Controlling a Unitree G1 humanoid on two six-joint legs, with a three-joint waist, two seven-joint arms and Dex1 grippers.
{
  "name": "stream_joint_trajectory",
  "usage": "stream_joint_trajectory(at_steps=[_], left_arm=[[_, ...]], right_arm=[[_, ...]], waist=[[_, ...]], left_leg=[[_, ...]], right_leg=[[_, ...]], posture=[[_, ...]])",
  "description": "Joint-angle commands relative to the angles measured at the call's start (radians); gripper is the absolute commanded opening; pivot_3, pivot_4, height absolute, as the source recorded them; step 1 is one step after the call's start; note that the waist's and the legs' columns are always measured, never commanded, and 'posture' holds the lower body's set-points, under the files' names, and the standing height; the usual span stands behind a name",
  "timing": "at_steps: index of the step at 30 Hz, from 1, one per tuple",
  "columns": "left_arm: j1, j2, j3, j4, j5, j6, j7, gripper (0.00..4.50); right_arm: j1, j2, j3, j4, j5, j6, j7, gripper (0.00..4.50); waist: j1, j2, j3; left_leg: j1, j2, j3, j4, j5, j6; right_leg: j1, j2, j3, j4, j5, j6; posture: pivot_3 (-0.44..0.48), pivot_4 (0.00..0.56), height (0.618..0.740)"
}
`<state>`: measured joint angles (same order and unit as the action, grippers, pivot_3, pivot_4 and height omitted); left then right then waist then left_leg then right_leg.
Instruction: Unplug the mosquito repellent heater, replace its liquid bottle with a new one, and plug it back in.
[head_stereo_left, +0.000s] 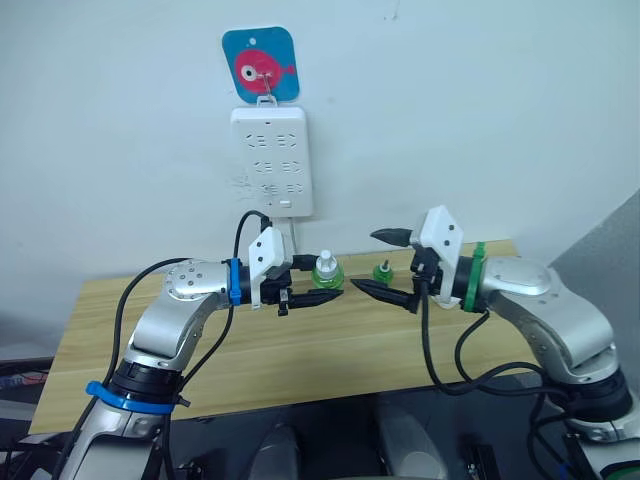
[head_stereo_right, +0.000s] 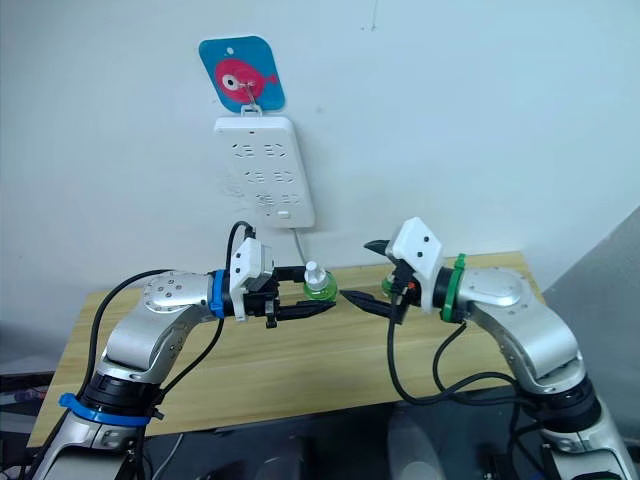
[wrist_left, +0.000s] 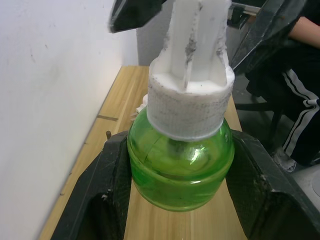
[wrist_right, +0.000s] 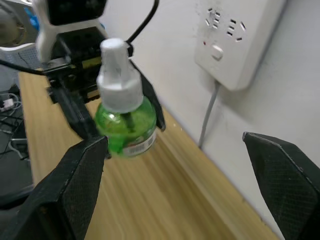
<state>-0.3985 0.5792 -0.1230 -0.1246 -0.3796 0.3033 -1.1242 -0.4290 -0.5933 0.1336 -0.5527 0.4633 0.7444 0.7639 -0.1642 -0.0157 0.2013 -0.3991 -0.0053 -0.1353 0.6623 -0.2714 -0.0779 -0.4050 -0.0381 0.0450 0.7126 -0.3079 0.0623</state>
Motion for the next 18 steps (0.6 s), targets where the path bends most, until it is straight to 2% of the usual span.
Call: stream_joint_trajectory(at_steps=[1,6,10,14,18], left_arm=[[-0.018,0.004,0.011,-0.033,-0.015,-0.002,-0.003,2.29],[-0.016,-0.001,0.001,-0.053,-0.018,0.01,0.0,2.29],[-0.016,-0.006,-0.003,-0.059,-0.018,0.016,-0.001,2.29],[-0.015,-0.012,-0.007,-0.061,-0.015,0.011,0.0,2.29],[0.008,-0.008,-0.004,-0.062,-0.01,0.003,-0.002,2.29]], right_arm=[[-0.026,0.049,0.023,-0.053,0.023,0.006,-0.032,4.5],[-0.079,0.166,0.107,0.001,-0.047,-0.014,-0.126,4.5],[-0.111,0.2,0.142,0.049,-0.079,-0.038,-0.129,4.5],[-0.134,0.214,0.155,0.1,-0.112,-0.069,-0.125,4.5],[-0.102,0.183,0.108,0.103,-0.087,-0.053,-0.106,4.5]], waist=[[-0.004,0.0,-0.001],[-0.005,0.0,-0.001],[0.003,0.0,-0.002],[0.002,0.0,-0.002],[0.001,0.0,-0.002]], left_leg=[[0.0,0.0,0.0,0.0,0.0,0.0],[0.0,0.0,0.0,0.0,0.0,0.0],[0.0,-0.001,-0.001,0.0,0.002,-0.003],[0.0,-0.001,0.0,0.0,0.002,-0.003],[0.0,-0.001,0.0,0.0,0.002,-0.003]], right_leg=[[0.0,0.0,0.0,0.0,0.0,0.0],[0.0,0.001,0.0,0.001,0.0,0.0],[0.0,0.0,0.0,0.0,0.0,0.0],[0.0,-0.001,0.0,0.0,0.0,0.0],[0.0,-0.001,0.0,0.0,0.0,0.0]], posture=[[-0.162,0.142,0.734],[-0.157,0.142,0.734],[-0.158,0.14,0.734],[-0.154,0.14,0.734],[-0.149,0.139,0.734]])
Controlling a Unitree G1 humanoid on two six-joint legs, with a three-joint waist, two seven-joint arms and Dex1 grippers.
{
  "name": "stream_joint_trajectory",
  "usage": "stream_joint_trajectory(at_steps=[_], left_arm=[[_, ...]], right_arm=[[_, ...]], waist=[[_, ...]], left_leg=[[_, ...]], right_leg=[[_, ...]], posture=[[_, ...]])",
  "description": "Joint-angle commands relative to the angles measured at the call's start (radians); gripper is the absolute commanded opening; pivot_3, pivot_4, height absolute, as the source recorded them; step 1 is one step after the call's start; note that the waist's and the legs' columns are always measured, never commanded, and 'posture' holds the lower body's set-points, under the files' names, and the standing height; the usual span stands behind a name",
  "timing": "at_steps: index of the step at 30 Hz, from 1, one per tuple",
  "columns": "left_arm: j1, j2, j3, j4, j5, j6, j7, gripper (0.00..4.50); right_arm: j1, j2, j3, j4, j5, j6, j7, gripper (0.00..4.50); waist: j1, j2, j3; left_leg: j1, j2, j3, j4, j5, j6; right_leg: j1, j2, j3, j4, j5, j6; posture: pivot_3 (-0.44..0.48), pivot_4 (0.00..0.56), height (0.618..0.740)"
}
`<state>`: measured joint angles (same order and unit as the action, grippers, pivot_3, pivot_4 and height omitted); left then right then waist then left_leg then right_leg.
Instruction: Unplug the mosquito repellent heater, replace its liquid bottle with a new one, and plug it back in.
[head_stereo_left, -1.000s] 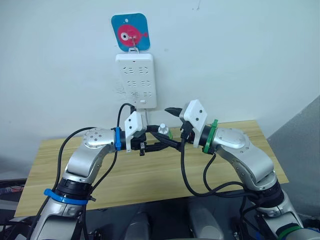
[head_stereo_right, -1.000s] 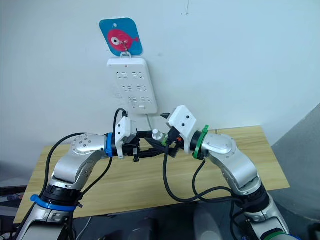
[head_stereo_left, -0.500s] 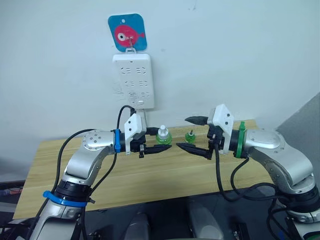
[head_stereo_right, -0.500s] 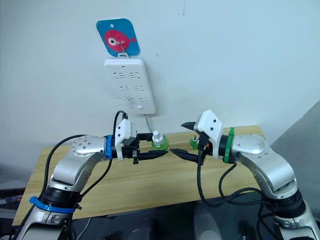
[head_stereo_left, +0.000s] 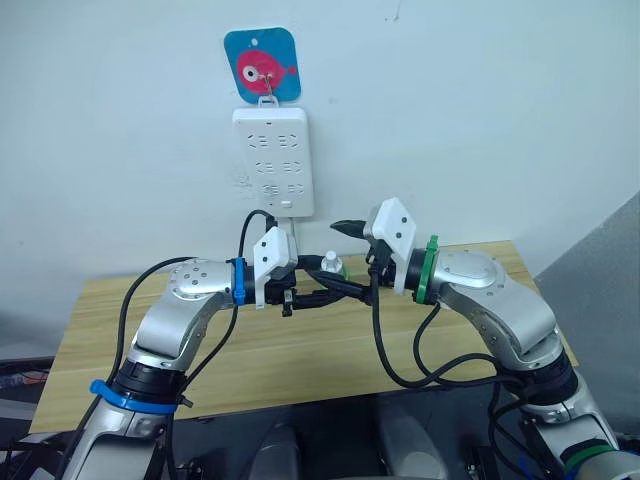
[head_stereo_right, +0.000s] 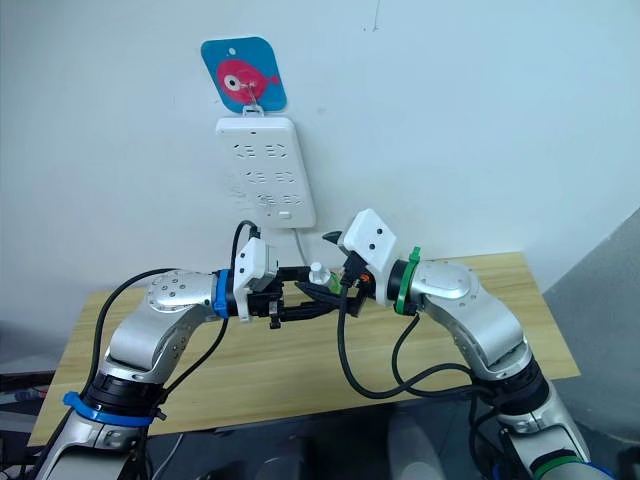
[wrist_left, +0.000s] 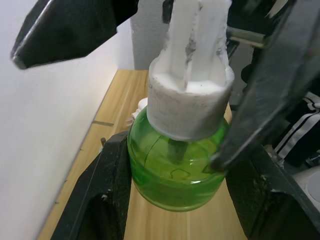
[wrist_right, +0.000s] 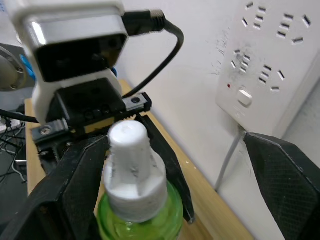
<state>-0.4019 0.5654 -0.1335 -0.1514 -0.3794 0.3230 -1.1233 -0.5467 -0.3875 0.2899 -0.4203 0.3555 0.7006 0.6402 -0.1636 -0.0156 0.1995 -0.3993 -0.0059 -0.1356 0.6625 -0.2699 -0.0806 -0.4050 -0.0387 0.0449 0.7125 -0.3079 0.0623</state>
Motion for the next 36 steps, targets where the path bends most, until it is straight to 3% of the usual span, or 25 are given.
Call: stream_joint_trajectory(at_steps=[1,13,22,28,31,36], left_arm=[[0.016,0.008,0.009,-0.034,-0.01,-0.017,-0.003,2.29],[0.027,0.019,0.02,-0.015,-0.004,-0.03,-0.004,2.29],[0.021,0.016,0.004,-0.014,0.003,-0.037,-0.01,2.29],[0.02,0.015,0.001,-0.017,0.005,-0.041,-0.01,2.29],[0.024,0.021,0.003,-0.017,0.006,-0.046,-0.013,2.29],[0.03,0.023,0.006,-0.017,0.008,-0.05,-0.01,2.29]], right_arm=[[0.03,-0.045,-0.063,-0.042,0.03,-0.002,0.032,4.5],[0.148,-0.35,-0.253,-0.158,0.227,0.073,0.253,4.5],[-0.018,-0.118,-0.104,-0.126,0.21,0.113,0.099,4.5],[-0.05,-0.068,-0.069,-0.078,0.224,0.112,0.11,4.5],[-0.047,-0.055,-0.066,-0.065,0.23,0.101,0.121,3.92],[-0.045,-0.055,-0.061,-0.057,0.223,0.086,0.143,2.15]], waist=[[0.001,0.0,0.0],[0.009,0.0,0.0],[0.001,0.0,-0.001],[0.004,0.0,-0.001],[0.002,0.0,-0.001],[0.002,0.0,-0.001]], left_leg=[[0.0,0.0,0.0,0.0,0.0,0.0],[0.0,0.0,0.001,0.0,-0.002,0.003],[0.0,0.001,0.0,0.0,-0.001,0.002],[0.0,0.0,0.0,0.0,0.0,0.0],[0.0,0.0,0.0,0.0,0.0,0.0],[0.0,0.0,0.0,0.0,0.0,0.0]], right_leg=[[0.0,0.0,0.0,0.0,0.0,0.0],[0.0,0.0,0.0,0.0,0.0,0.0],[0.0,0.001,0.0,0.001,0.0,0.0],[0.0,-0.001,0.0,-0.001,0.0,0.0],[0.0,0.0,0.0,-0.001,0.0,0.0],[0.0,0.0,0.0,0.0,0.0,0.0]], posture=[[-0.15,0.144,0.734],[-0.158,0.145,0.734],[-0.16,0.139,0.734],[-0.149,0.135,0.734],[-0.143,0.135,0.734],[-0.14,0.134,0.734]])
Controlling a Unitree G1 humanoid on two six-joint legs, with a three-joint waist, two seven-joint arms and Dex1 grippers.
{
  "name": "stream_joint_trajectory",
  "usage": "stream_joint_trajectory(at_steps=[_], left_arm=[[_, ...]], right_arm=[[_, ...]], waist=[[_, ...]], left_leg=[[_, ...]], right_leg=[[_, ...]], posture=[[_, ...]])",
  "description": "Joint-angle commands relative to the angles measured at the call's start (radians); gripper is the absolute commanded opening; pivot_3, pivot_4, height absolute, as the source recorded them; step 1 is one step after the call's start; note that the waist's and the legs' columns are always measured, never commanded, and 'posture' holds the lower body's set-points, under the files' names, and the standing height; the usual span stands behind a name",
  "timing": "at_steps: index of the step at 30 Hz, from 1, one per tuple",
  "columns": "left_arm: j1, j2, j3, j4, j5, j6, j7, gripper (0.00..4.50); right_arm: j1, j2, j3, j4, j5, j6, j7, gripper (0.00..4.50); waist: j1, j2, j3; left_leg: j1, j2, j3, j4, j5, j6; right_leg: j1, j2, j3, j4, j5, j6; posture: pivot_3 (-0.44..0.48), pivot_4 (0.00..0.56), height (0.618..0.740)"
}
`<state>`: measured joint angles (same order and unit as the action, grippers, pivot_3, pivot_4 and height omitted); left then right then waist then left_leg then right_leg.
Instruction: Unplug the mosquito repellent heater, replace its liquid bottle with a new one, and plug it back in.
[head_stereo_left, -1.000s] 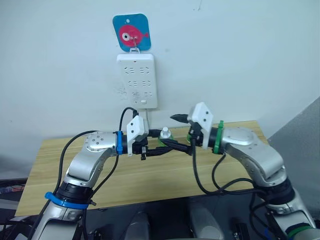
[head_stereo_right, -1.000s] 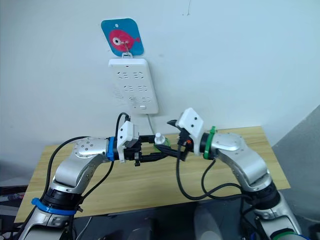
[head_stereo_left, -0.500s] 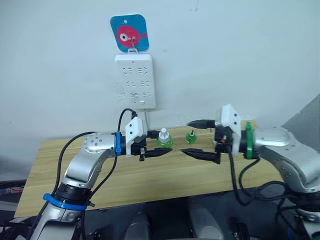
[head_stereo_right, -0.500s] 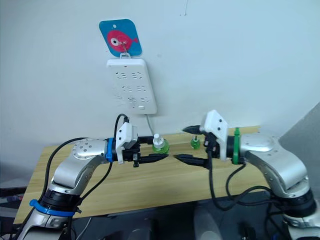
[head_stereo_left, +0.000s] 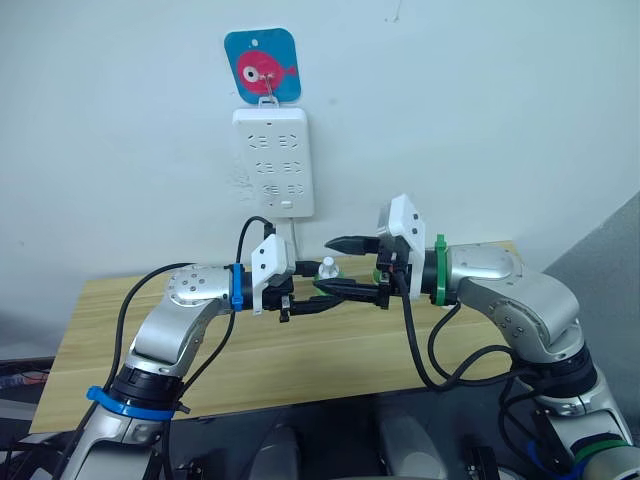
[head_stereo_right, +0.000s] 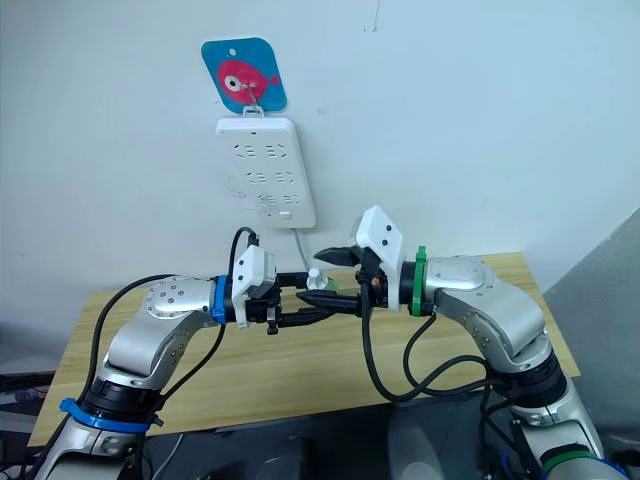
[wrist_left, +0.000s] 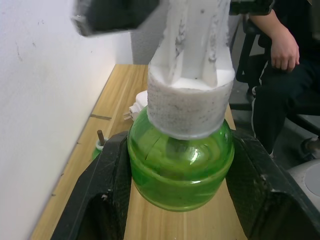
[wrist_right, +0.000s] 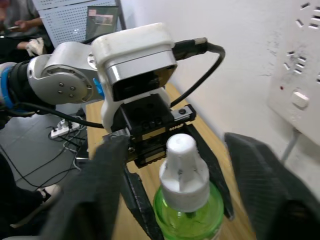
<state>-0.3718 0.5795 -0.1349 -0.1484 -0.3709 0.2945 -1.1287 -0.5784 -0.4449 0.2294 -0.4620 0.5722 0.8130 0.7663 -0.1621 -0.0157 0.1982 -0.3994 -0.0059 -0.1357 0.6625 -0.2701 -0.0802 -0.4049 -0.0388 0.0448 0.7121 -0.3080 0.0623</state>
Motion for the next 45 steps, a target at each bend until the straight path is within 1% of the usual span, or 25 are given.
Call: stream_joint_trajectory(at_steps=[1,2,3,4,5,6,11,14,16,18,19,21,22,23,25,27,30,34,38,41,45], left_arm=[[0.002,0.009,0.008,-0.02,0.0,-0.023,-0.004,2.29],[0.004,0.01,0.008,-0.02,0.0,-0.024,-0.003,2.29],[0.005,0.011,0.008,-0.02,0.001,-0.024,-0.002,2.29],[0.006,0.011,0.008,-0.021,0.001,-0.024,-0.002,2.29],[0.006,0.012,0.008,-0.021,0.0,-0.023,-0.001,2.29],[0.008,0.014,0.009,-0.022,0.0,-0.023,-0.001,2.29],[0.028,0.027,0.018,0.0,0.015,-0.054,-0.002,2.29],[0.056,0.058,0.017,0.054,0.05,-0.109,-0.02,2.29],[0.087,0.088,0.017,0.086,0.069,-0.142,-0.039,2.29],[0.11,0.108,0.021,0.097,0.073,-0.154,-0.049,2.29],[0.118,0.115,0.023,0.094,0.069,-0.15,-0.052,2.29],[0.128,0.122,0.025,0.086,0.065,-0.147,-0.057,2.29],[0.132,0.123,0.025,0.081,0.064,-0.145,-0.058,2.29],[0.134,0.126,0.026,0.076,0.061,-0.142,-0.059,2.29],[0.15,0.131,0.026,0.057,0.058,-0.139,-0.062,2.29],[0.166,0.138,0.027,0.037,0.055,-0.133,-0.067,2.29],[0.185,0.148,0.036,0.01,0.046,-0.114,-0.071,2.29],[0.188,0.163,0.039,-0.022,0.032,-0.081,-0.071,2.29],[0.182,0.177,0.046,-0.064,0.015,-0.034,-0.069,2.29],[0.182,0.188,0.048,-0.099,-0.002,0.008,-0.065,2.29],[0.176,0.196,0.051,-0.125,-0.018,0.049,-0.058,2.29]], right_arm=[[-0.012,0.001,0.001,-0.017,0.004,-0.026,0.018,1.77],[-0.012,-0.005,0.008,-0.017,-0.005,-0.032,0.023,1.38],[-0.012,-0.009,0.014,-0.015,-0.013,-0.039,0.028,1.08],[-0.012,-0.013,0.019,-0.014,-0.018,-0.046,0.034,0.64],[-0.014,-0.018,0.024,-0.012,-0.025,-0.054,0.04,0.29],[-0.017,-0.019,0.025,-0.011,-0.029,-0.063,0.046,0.24],[-0.057,0.0,-0.024,-0.014,-0.016,-0.089,0.041,0.24],[-0.1,0.017,-0.093,-0.028,0.026,-0.07,0.007,0.24],[-0.098,0.0,-0.125,-0.04,0.024,-0.069,-0.008,0.24],[-0.04,-0.034,-0.126,-0.051,-0.011,-0.083,-0.016,0.24],[0.013,-0.059,-0.105,-0.051,-0.055,-0.118,-0.016,0.24],[0.149,-0.054,-0.076,-0.003,-0.156,-0.236,-0.061,0.24],[0.199,-0.049,-0.064,0.026,-0.203,-0.296,-0.079,0.24],[0.225,-0.043,-0.058,0.043,-0.23,-0.333,-0.09,0.24],[0.304,-0.007,-0.051,0.163,-0.336,-0.494,-0.162,0.24],[0.351,0.028,-0.051,0.275,-0.411,-0.621,-0.218,0.24],[0.376,0.088,-0.057,0.422,-0.449,-0.742,-0.255,0.24],[0.342,0.162,-0.06,0.631,-0.482,-0.842,-0.285,0.24],[0.297,0.2,-0.066,0.821,-0.525,-0.927,-0.319,0.24],[0.285,0.211,-0.081,0.917,-0.543,-0.975,-0.349,0.24],[0.277,0.222,-0.097,0.99,-0.548,-1.005,-0.368,0.24]], waist=[[0.0,0.0,0.0],[0.0,0.0,-0.001],[0.0,0.0,-0.002],[0.0,0.0,-0.003],[0.0,0.0,-0.004],[0.0,0.0,-0.004],[-0.001,0.0,-0.007],[-0.003,0.0,-0.008],[-0.002,0.0,-0.009],[0.003,0.0,-0.009],[0.009,0.0,-0.009],[0.024,-0.002,-0.011],[0.027,-0.002,-0.011],[0.027,-0.002,-0.011],[0.024,-0.002,-0.01],[0.023,-0.002,-0.01],[0.023,-0.001,-0.009],[0.023,0.002,-0.007],[0.026,0.005,-0.002],[0.031,0.007,0.004],[0.032,0.009,0.02]], left_leg=[[0.0,0.0,0.0,0.0,0.0,0.0],[0.0,0.0,0.0,0.0,0.0,0.0],[0.0,0.0,0.0,0.0,0.0,0.0],[0.0,0.0,0.0,0.0,0.0,0.0],[0.0,0.0,0.0,0.0,0.0,0.0],[0.0,0.0,0.0,0.0,0.0,0.0],[0.0,0.0,0.0,0.0,0.0,0.0],[0.0,0.0,0.0,0.0,0.0,0.0],[0.0,0.0,0.0,-0.001,0.0,0.0],[0.0,0.0,-0.001,-0.001,0.0,0.0],[0.0,0.0,-0.001,-0.001,0.0,0.0],[0.0,0.0,-0.001,-0.001,-0.001,0.002],[0.0,0.0,-0.001,-0.001,-0.002,0.003],[-0.001,0.0,0.0,-0.001,-0.002,0.003],[0.0,-0.001,0.002,0.0,-0.002,0.003],[0.001,0.0,0.002,0.0,-0.002,0.003],[0.002,0.002,0.002,-0.001,-0.002,0.003],[0.002,0.002,0.002,-0.001,-0.002,0.003],[0.002,0.002,0.002,-0.001,-0.002,0.003],[0.002,0.001,0.002,-0.001,-0.002,0.003],[0.003,0.001,0.002,-0.001,-0.002,0.004]], right_leg=[[0.0,0.0,0.0,0.0,0.0,0.0],[0.0,0.0,0.0,0.0,0.0,0.0],[0.0,0.0,0.0,0.0,0.0,0.0],[0.0,0.0,0.0,0.0,0.0,0.0],[0.0,0.0,0.0,0.0,0.0,0.0],[0.0,0.0,0.0,0.0,0.0,0.0],[0.0,0.0,0.0,0.0,0.0,0.0],[0.0,0.0,0.0,0.0,0.0,0.0],[0.0,0.0,0.0,0.0,0.0,0.0],[0.0,0.0,0.0,0.0,0.0,0.0],[0.0,0.0,-0.001,-0.001,0.0,0.0],[0.0,0.0,-0.001,-0.001,0.0,0.0],[0.0,0.0,-0.001,-0.001,0.0,0.0],[0.0,0.0,-0.001,-0.001,0.0,0.0],[0.0,-0.001,0.002,0.0,0.0,0.0],[0.0,0.0,0.002,0.001,0.0,0.0],[0.0,0.002,0.002,0.001,0.0,-0.001],[0.0,0.003,0.002,0.001,-0.001,-0.001],[0.001,0.003,0.002,0.001,-0.001,-0.001],[0.001,0.003,0.002,0.001,-0.001,-0.001],[0.001,0.003,0.002,0.001,-0.001,-0.001]], posture=[[-0.138,0.128,0.734],[-0.138,0.128,0.734],[-0.137,0.128,0.734],[-0.136,0.128,0.734],[-0.136,0.128,0.734],[-0.136,0.127,0.734],[-0.134,0.121,0.734],[-0.129,0.128,0.734],[-0.129,0.132,0.734],[-0.129,0.137,0.734],[-0.126,0.14,0.734],[-0.123,0.144,0.734],[-0.123,0.144,0.734],[-0.118,0.159,0.734],[-0.115,0.168,0.734],[-0.113,0.178,0.734],[-0.111,0.191,0.734],[-0.096,0.212,0.734],[-0.08,0.23,0.734],[-0.072,0.246,0.734],[-0.069,0.258,0.734]])
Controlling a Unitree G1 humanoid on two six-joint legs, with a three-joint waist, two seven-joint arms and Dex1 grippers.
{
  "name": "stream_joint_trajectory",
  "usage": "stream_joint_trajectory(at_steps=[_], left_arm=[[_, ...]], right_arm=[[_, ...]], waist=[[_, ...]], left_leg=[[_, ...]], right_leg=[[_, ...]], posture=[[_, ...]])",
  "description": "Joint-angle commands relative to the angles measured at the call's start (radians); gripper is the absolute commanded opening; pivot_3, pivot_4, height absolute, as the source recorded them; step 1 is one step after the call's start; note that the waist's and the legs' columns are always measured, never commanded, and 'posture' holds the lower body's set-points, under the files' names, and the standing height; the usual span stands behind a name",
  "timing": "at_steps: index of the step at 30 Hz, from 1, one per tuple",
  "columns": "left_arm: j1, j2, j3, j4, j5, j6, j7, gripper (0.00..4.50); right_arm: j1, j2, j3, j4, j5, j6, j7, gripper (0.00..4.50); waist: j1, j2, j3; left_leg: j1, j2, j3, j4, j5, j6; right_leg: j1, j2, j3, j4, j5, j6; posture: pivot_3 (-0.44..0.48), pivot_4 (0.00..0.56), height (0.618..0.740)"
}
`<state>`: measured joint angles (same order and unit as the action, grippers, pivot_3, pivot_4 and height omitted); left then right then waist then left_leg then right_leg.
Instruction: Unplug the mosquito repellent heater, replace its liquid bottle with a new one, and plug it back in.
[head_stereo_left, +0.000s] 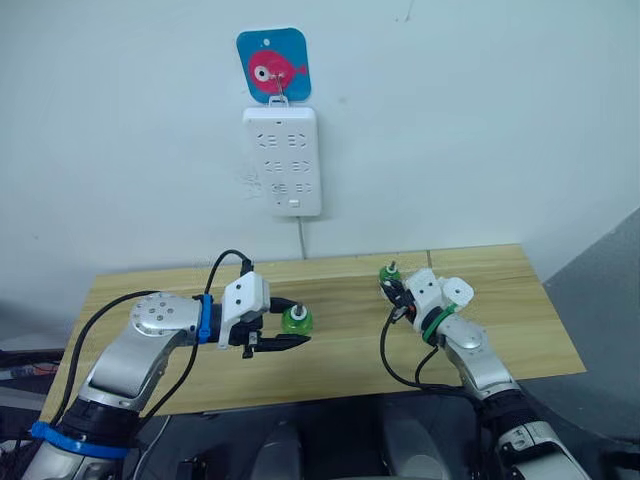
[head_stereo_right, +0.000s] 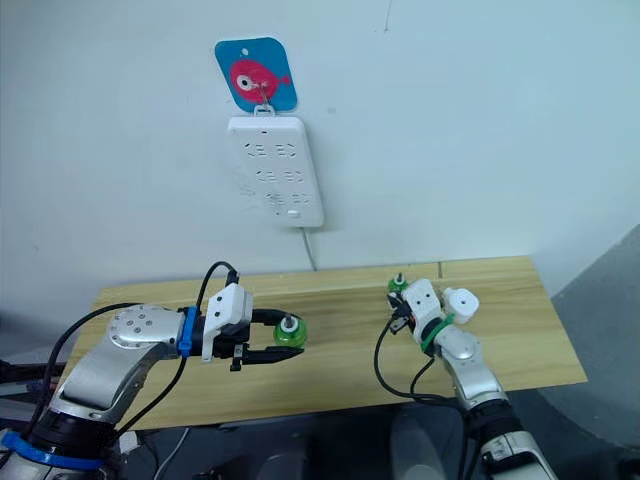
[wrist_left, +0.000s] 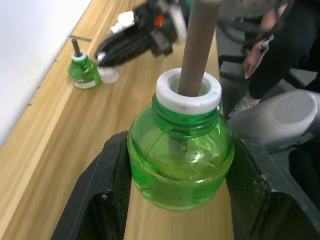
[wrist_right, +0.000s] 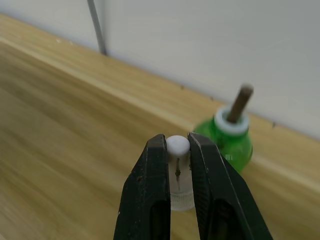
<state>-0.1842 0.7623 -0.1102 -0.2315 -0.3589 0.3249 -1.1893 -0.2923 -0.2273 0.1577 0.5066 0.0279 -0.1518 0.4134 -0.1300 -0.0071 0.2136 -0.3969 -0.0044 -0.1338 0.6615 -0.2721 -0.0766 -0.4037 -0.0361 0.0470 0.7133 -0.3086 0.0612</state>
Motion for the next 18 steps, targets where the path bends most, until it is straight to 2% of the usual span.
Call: stream_joint_trajectory(at_steps=[1,5,6,8,10,15,16,18], left_arm=[[-0.012,0.014,0.028,-0.045,-0.032,0.023,0.002,2.29],[-0.016,0.016,0.027,-0.043,-0.033,0.03,0.002,2.29],[-0.016,0.016,0.027,-0.038,-0.031,0.027,0.0,2.29],[-0.015,0.014,0.024,-0.026,-0.025,0.016,-0.004,2.29],[-0.017,0.007,0.02,-0.005,-0.016,-0.003,-0.006,2.29],[-0.045,-0.025,0.003,0.058,0.003,-0.059,0.0,2.29],[-0.054,-0.034,0.0,0.072,0.007,-0.069,0.0,2.29],[-0.072,-0.052,-0.008,0.096,0.014,-0.089,-0.002,2.29]], right_arm=[[-0.01,0.005,-0.026,0.034,-0.008,-0.046,-0.016,0.24],[0.0,0.017,-0.043,0.054,0.007,-0.054,-0.004,0.24],[0.006,0.019,-0.048,0.043,0.016,-0.055,0.003,0.98],[0.018,0.02,-0.06,0.013,0.032,-0.054,0.014,1.56],[0.041,0.017,-0.074,-0.058,0.056,-0.032,0.026,2.33],[0.129,-0.05,-0.073,-0.404,0.112,0.1,0.098,4.15],[0.14,-0.069,-0.069,-0.48,0.131,0.146,0.12,4.47],[0.15,-0.13,-0.051,-0.65,0.176,0.258,0.181,4.5]], waist=[[0.001,0.001,0.006],[0.002,0.001,0.009],[0.002,0.001,0.009],[0.007,0.001,0.011],[0.011,0.002,0.011],[0.018,0.003,0.012],[0.018,0.003,0.012],[0.019,0.003,0.012]], left_leg=[[0.0,0.0,0.0,0.0,0.0,0.0],[0.0,0.0,0.0,0.0,0.0,0.0],[0.0,0.0,0.0,0.0,0.0,0.0],[0.0,0.0,0.0,0.0,0.0,0.0],[0.0,0.0,0.0,0.0,0.0,0.0],[0.0,0.0,0.0,0.0,0.0,0.0],[-0.001,0.0,0.0,0.0,0.0,0.0],[-0.001,0.0,0.0,0.001,0.0,0.0]], right_leg=[[0.0,0.0,0.0,0.0,0.0,0.0],[0.0,0.0,0.0,0.0,0.0,0.0],[0.0,0.0,0.0,0.0,0.0,0.0],[0.0,0.0,0.0,0.0,0.0,0.0],[0.0,0.0,0.0,0.0,0.0,0.0],[0.0,0.0,0.0,0.0,0.0,0.0],[0.0,0.0,0.0,0.0,0.0,0.0],[0.0,0.0,0.0,0.0,0.0,0.0]], posture=[[-0.068,0.262,0.734],[-0.07,0.261,0.734],[-0.07,0.261,0.734],[-0.08,0.252,0.734],[-0.085,0.247,0.734],[-0.103,0.228,0.734],[-0.105,0.227,0.734],[-0.113,0.218,0.734]])
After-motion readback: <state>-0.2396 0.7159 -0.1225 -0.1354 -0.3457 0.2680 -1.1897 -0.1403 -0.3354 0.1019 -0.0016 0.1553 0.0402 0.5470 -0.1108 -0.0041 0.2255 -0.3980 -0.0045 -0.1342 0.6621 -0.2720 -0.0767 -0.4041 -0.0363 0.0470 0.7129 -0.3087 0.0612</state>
